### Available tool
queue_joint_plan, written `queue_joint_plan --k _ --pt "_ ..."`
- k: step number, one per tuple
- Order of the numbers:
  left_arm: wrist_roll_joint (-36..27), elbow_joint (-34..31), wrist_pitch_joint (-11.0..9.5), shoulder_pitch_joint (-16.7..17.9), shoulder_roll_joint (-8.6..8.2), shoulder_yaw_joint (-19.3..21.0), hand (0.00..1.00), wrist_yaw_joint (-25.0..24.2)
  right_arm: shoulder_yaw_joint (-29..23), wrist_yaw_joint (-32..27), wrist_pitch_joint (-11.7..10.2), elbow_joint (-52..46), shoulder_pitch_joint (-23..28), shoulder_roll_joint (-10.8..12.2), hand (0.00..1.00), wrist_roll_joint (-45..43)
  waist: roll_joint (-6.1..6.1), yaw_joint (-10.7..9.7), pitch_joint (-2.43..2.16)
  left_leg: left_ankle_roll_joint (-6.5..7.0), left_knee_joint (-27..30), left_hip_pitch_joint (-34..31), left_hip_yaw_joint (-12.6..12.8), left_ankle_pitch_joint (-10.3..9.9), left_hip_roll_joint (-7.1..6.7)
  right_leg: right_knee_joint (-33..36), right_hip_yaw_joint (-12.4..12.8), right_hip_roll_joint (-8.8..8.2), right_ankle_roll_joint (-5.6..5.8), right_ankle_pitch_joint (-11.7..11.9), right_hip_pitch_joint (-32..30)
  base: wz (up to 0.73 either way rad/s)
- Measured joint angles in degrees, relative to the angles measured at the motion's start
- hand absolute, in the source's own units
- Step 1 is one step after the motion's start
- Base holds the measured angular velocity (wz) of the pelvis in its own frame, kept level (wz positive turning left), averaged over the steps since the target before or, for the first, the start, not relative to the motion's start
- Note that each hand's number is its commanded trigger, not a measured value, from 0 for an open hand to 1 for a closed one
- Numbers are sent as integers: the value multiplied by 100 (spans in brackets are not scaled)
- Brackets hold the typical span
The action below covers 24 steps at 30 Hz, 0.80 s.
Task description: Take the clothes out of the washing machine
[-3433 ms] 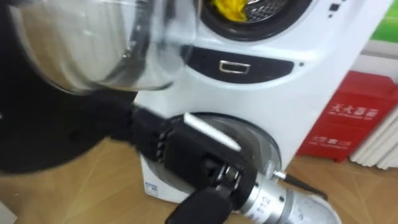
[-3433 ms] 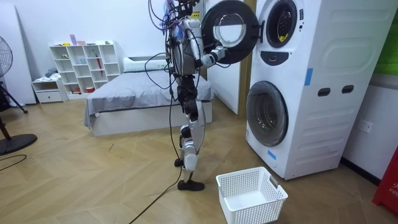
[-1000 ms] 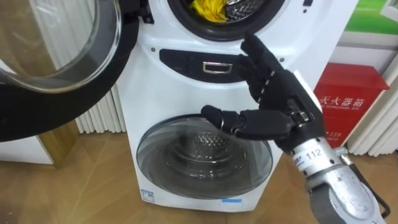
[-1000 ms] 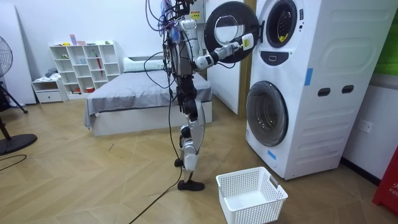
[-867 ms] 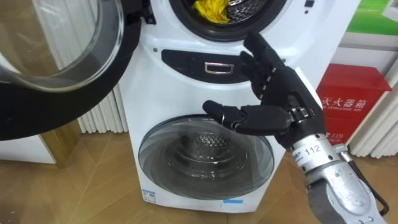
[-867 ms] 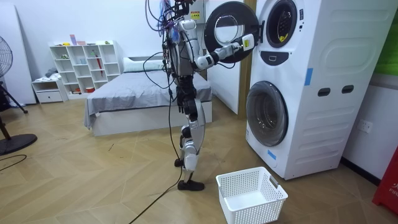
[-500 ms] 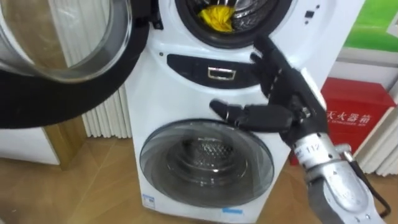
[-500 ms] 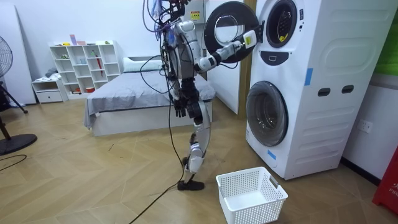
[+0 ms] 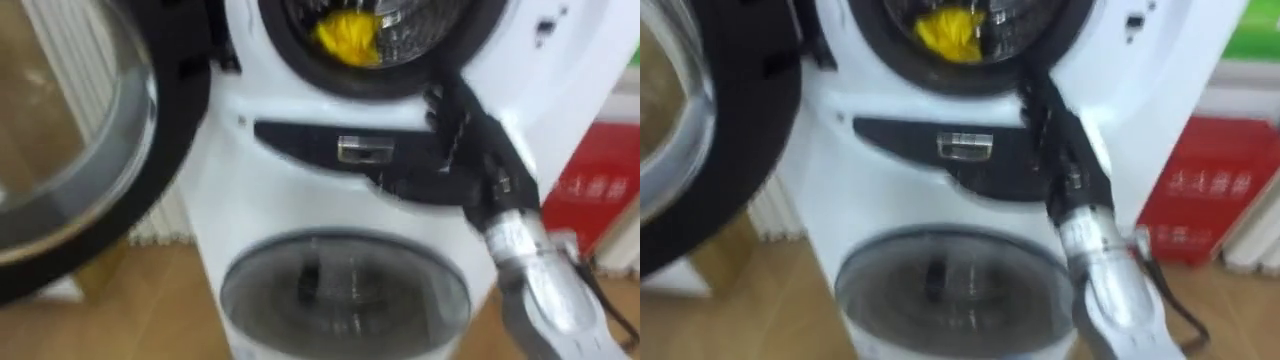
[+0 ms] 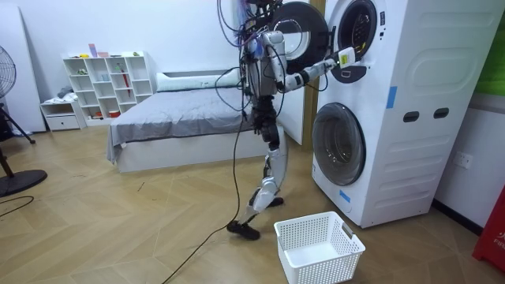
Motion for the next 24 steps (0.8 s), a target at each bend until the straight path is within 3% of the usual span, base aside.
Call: queue_joint_plan --k 2,3,4,5,6,7,9,13,18,24 --pt "20 -2 -52 -160 86 16 0 49 -174 -15 -2 79 -4 -9 0 -21 85 -34 22 6 -250 236 -32 -10 88 194 149 209 -80 -189 -313 -23" --pt "9 -27 -78 -295 111 9 0 42 -248 -18 -2 96 -3 -9 0 -1 123 -75 21 -1 -358 324 -48 -6 186 22 148 453 -146 -439 -570 -4" --pt "11 -51 -88 -398 108 0 0 35 -254 -21 -1 106 -4 -24 0 -38 142 -127 18 -18 -460 430 -65 5 238 -362 126 683 -176 -540 -793 0" --pt "11 -51 -88 -448 93 -2 0 31 -255 -28 3 107 -4 -30 0 -66 141 -149 16 -23 -504 482 -79 8 241 -620 130 783 -183 -549 -879 9" --pt "15 -57 -94 -497 39 3 0 27 -260 -32 11 106 -5 -37 0 -87 141 -194 15 -28 -578 588 -82 8 238 -1287 212 951 -256 -471 -965 18" --pt "8 -53 -95 -483 -25 4 0 19 -252 -31 11 103 5 -47 0 -65 131 -244 2 -52 -652 686 -114 -6 204 -1785 244 1041 -384 116 -994 20" --pt "5 -80 -97 -318 -97 3 0 12 -242 -17 31 89 -6 -81 0 21 212 -221 -60 -132 -787 828 -155 -24 262 -2078 107 1122 -579 264 -795 -3" --pt "19 1 -46 67 -43 109 0 20 -208 159 16 17 9 -117 0 194 190 -230 -64 -290 -1104 1023 -132 64 429 -2635 98 1363 -719 474 -509 -11" --pt "36 13 48 419 -85 240 0 -27 -189 430 69 -67 10 -118 0 195 190 -161 -65 -418 -1134 1016 -128 92 514 -2805 94 1496 -832 554 -468 -1" --pt "32 137 95 422 -110 251 0 -222 -189 778 147 -119 -12 -122 0 237 172 -82 -80 -544 -1151 983 -178 170 620 -2975 39 1594 -899 606 -402 5"
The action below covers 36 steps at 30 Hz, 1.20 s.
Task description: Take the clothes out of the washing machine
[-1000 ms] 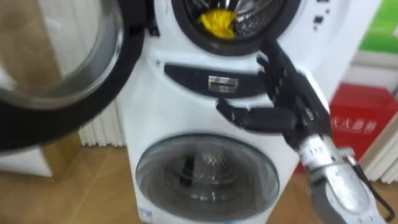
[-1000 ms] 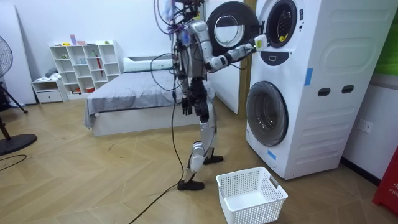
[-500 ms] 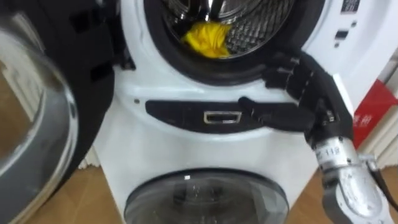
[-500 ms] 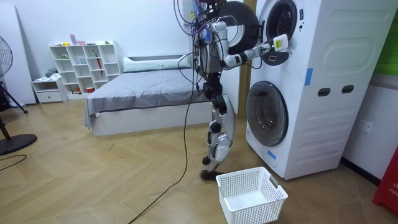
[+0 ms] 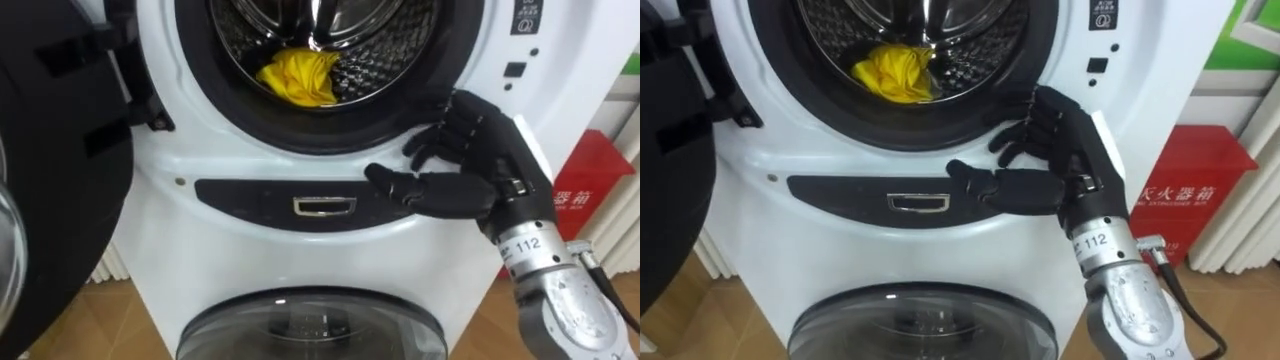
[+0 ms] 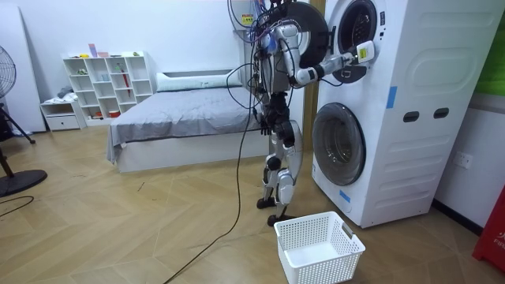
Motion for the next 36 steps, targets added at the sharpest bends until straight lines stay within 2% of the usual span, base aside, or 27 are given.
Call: queue_joint_plan --k 2,3,6,8,11,13,14,15,19,23,27,30,36 --pt "-1 -2 -1 -14 -21 1 0 -36 4 111 147 -110 -146 -32 0 -45 -15 -1 -14 -32 6 -75 -3 22 15 13 -4 16 -34 19 -78 0" --pt "-1 -7 0 -31 -30 -1 0 -89 15 183 269 -177 -230 -119 0 -43 -22 6 -15 -48 10 -109 -17 33 25 20 -6 26 -76 44 -110 0" --pt "-2 -7 -16 -45 -28 -4 0 -182 73 469 365 -363 -245 -377 0 -49 -52 16 -26 -75 7 -88 -19 48 54 22 -13 53 -142 70 -96 0" --pt "-4 -9 -35 -82 -26 -12 0 -223 186 664 375 -611 -300 -423 0 -40 -66 25 -21 -92 8 -88 -18 57 69 17 -35 63 -162 68 -95 3" --pt "-10 -16 -60 -142 -21 -12 0 -249 434 1046 357 -913 -736 -391 0 14 -101 56 -29 -112 11 -78 -42 69 85 -47 -94 72 -178 67 -57 11" --pt "-17 -21 -84 -190 44 -13 0 -271 669 1360 312 -1065 -1110 -410 0 168 -189 215 -53 -128 -5 -42 -77 64 98 -92 -126 90 -193 72 -2 10" --pt "-16 -21 -95 -191 74 -16 0 -277 744 1455 303 -1078 -1188 -407 0 215 -195 240 -57 -136 -4 -41 -103 59 99 -117 -141 95 -202 75 17 13" --pt "-15 -20 -116 -195 129 -17 0 -304 870 1650 300 -1142 -1270 -409 0 256 -248 300 -85 -149 -8 -23 -138 47 106 -181 -161 108 -212 84 77 14" --pt "-14 -18 -120 -190 192 -17 0 -314 1148 2239 306 -1365 -1337 -411 0 478 -395 479 -36 -149 -11 46 -265 -15 90 -275 -228 116 -179 60 271 15" --pt "-17 -21 -44 -214 212 -17 0 -329 1292 2587 316 -1364 -1385 -412 0 663 -405 501 -21 -122 -18 -26 -325 -36 59 -293 -301 82 -144 39 255 11" --pt "-17 -14 -42 -315 307 -17 0 -329 1516 2852 354 -1357 -1385 -414 0 668 -414 597 -12 -114 -72 -4 -335 -36 39 -341 -300 76 -136 35 258 0" --pt "-17 -12 -51 -414 313 -9 0 -327 1572 3027 360 -1353 -1385 -404 0 669 -453 649 7 -114 -114 15 -333 -36 33 -365 -299 73 -121 25 260 0" --pt "-13 -5 -53 -409 296 -17 0 -313 1530 2953 365 -1353 -1384 -398 0 749 -479 605 35 -86 -127 58 -337 -56 25 -372 -285 69 -113 22 270 0"
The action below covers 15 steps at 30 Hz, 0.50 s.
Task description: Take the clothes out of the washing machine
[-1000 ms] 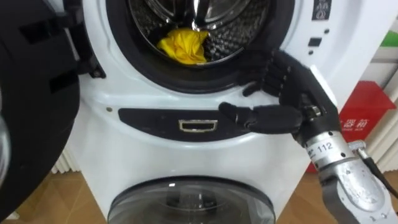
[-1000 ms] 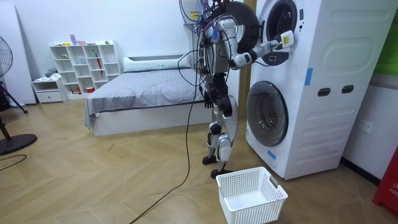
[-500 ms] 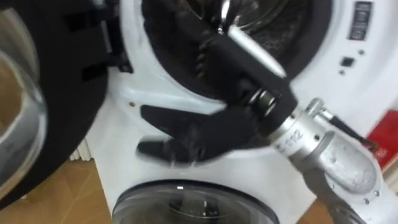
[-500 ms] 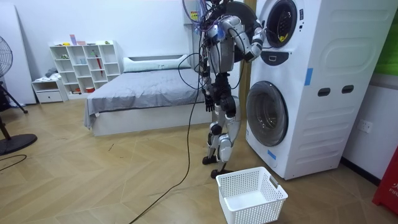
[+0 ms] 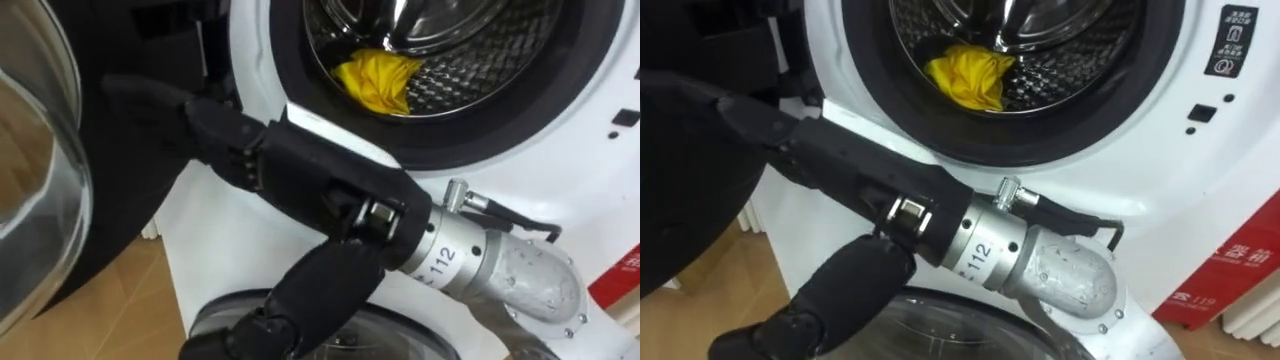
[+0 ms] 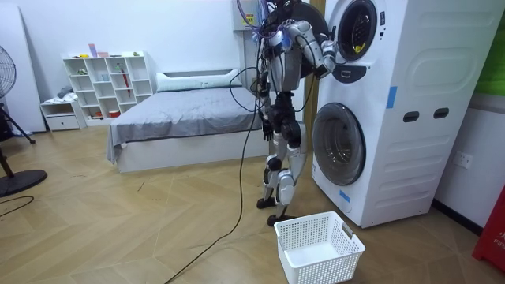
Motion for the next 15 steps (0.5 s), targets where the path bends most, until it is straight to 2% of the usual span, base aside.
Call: queue_joint_plan --k 2,4,5,8,9,10,14,15 --pt "-4 -2 0 9 -28 9 0 6 -178 -21 7 0 0 0 0 -46 36 -69 25 11 10 9 -3 -12 -1 3 -4 -2 8 5 19 2" --pt "-5 -2 0 57 -94 14 0 6 -600 -151 7 -6 6 10 0 -44 124 -157 82 31 31 14 -12 -42 -11 1 2 -12 32 -3 71 0" --pt "-5 -5 0 92 -117 14 0 6 -702 -217 5 -5 11 7 0 -46 151 -165 84 33 31 15 0 -58 -13 2 12 -14 41 -9 78 -8" --pt "-8 -5 0 273 -185 18 0 6 -1024 -579 -49 -6 45 6 0 -116 251 -326 51 41 26 27 30 -67 -21 -2 76 -12 62 -25 81 -3" --pt "-7 -7 -1 338 -187 65 0 6 -1167 -682 -136 -11 187 0 0 -121 261 -364 40 41 42 30 2 -67 -23 -11 75 -11 64 -27 80 6" --pt "-7 -8 -1 371 -195 132 0 8 -1287 -809 -144 -12 322 1 0 -120 250 -443 23 40 50 10 -10 -67 -26 -11 56 -14 67 -30 76 9" --pt "-8 -18 1 418 -209 136 0 20 -1504 -1248 -140 -12 574 -79 0 -119 264 -517 11 40 44 -6 -4 -67 -25 -11 57 -14 70 -37 56 2" --pt "3 -20 3 412 -216 153 0 56 -1586 -1365 -131 -12 581 -126 0 -121 269 -594 -13 41 42 -27 -20 -68 -28 -12 31 -21 72 -42 41 8"
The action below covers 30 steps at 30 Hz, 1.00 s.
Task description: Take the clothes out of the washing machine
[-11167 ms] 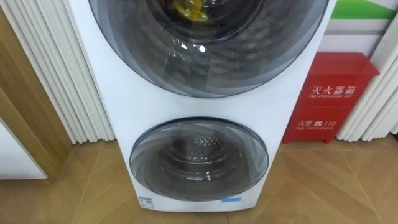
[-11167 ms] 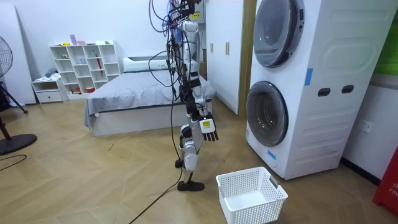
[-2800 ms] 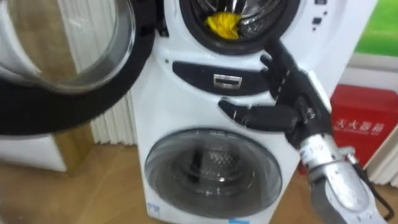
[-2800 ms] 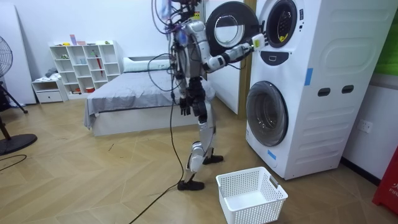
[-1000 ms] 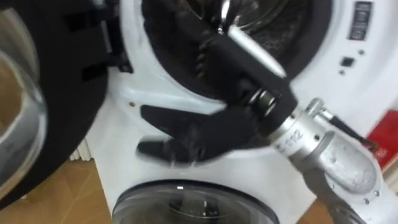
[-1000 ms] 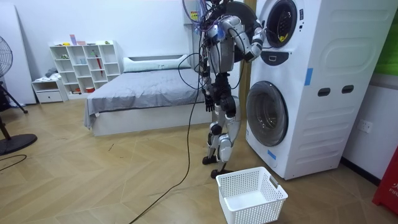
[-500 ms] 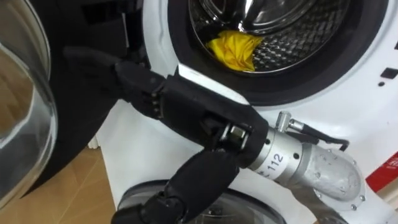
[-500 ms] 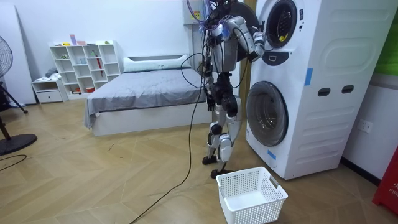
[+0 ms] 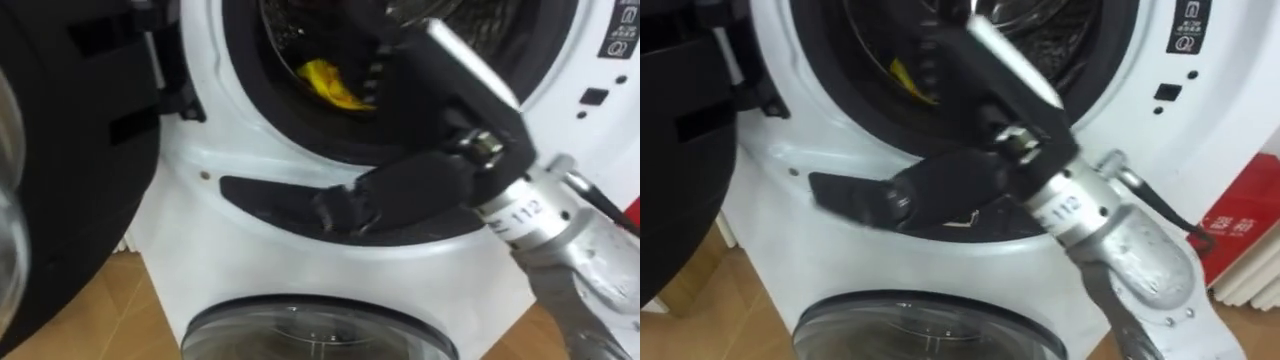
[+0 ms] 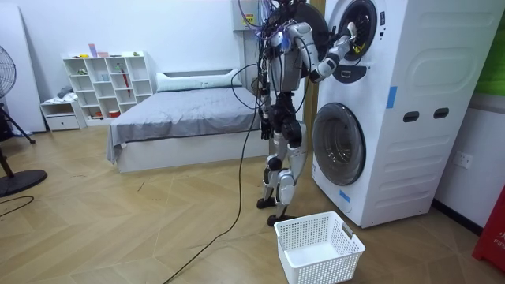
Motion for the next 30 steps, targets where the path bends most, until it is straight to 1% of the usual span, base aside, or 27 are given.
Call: queue_joint_plan --k 1,4,9,11,12,13,14,17,18,19,21,23,25,26,27,28,29,30 --pt "11 4 6 3 -32 91 0 58 -113 -98 0 1 -1 -8 0 -30 10 -19 -42 1 2 -18 -29 1 -3 1 -35 -8 0 -2 -8 7" --pt "8 4 11 36 -51 104 0 140 -333 -460 -1 6 -1 -34 0 -53 25 -20 -90 1 -3 48 0 2 5 10 -31 -7 -1 -2 43 -1" --pt "18 5 42 65 -113 105 0 193 -452 -771 -1 12 -1 -77 0 -130 29 -40 -82 0 2 77 -43 2 3 10 -35 -11 -3 -4 50 0" --pt "15 8 58 88 -128 105 0 193 -462 -796 0 42 -1 -76 0 -226 30 -47 -61 0 30 98 -50 2 -2 3 -39 -15 -1 -9 83 4" --pt "16 7 99 99 -128 111 0 193 -465 -806 19 88 2 -76 0 -254 26 -52 -20 0 35 130 -58 1 -6 -2 -48 -19 4 -19 140 6" --pt "36 5 140 114 -128 156 0 192 -465 -822 70 98 4 -76 0 -258 26 -52 -19 0 40 126 -66 1 -9 9 -49 -21 7 -30 145 7" --pt "57 6 147 120 -131 204 0 192 -465 -825 70 98 4 -76 0 -265 19 -52 -18 0 46 123 -67 1 -9 11 -55 -22 7 -31 148 6" --pt "143 -23 194 121 -112 327 0 190 -464 -871 70 147 3 -96 0 -453 -56 -29 -8 0 54 108 -69 2 -9 24 -110 -30 -1 -40 145 4" --pt "214 -58 236 111 -104 372 0 190 -463 -925 70 226 0 -135 0 -477 -104 -11 -12 -1 51 96 -74 2 -10 23 -122 -31 -3 -42 136 0" --pt "238 -66 261 98 -105 427 0 190 -452 -969 78 323 0 -192 0 -474 -150 27 -27 -2 41 96 -73 1 -10 20 -124 -30 -4 -43 132 0" --pt "232 -66 269 92 -109 425 0 190 -430 -966 148 424 -44 -270 0 -424 -194 128 -37 -1 3 129 -61 2 -12 19 -109 -28 1 -48 147 -2" --pt "243 -88 300 87 -111 429 0 188 -376 -936 182 746 -302 -271 0 -419 -219 158 -32 0 -2 133 -73 3 -16 16 -120 -31 0 -47 158 2" --pt "272 -125 387 31 -100 467 0 185 -320 -908 263 1295 -726 -272 0 -262 -245 187 -26 1 0 128 -122 3 -28 2 -165 -45 8 -52 176 10" --pt "272 -134 403 29 -95 466 0 185 -296 -915 274 1424 -822 -275 0 -203 -252 181 -26 2 2 124 -139 3 -34 -3 -186 -50 14 -58 183 12" --pt "285 -162 469 37 -95 460 0 186 -219 -920 314 1626 -1019 -289 0 -179 -288 177 -33 2 9 123 -159 4 -44 6 -197 -58 15 -75 185 11" --pt "304 -170 546 36 -94 462 0 186 -147 -909 371 1872 -1248 -305 0 -172 -296 171 -25 2 18 114 -204 4 -53 13 -207 -64 20 -88 185 11" --pt "337 -176 569 35 -93 462 0 186 -139 -907 405 2002 -1338 -312 0 -174 -310 173 -22 3 22 107 -228 4 -59 15 -209 -65 23 -94 185 16" --pt "370 -248 644 43 -91 462 0 186 -126 -909 455 2274 -1510 -343 0 -181 -362 195 -16 4 37 94 -255 5 -72 21 -221 -68 28 -111 183 16"
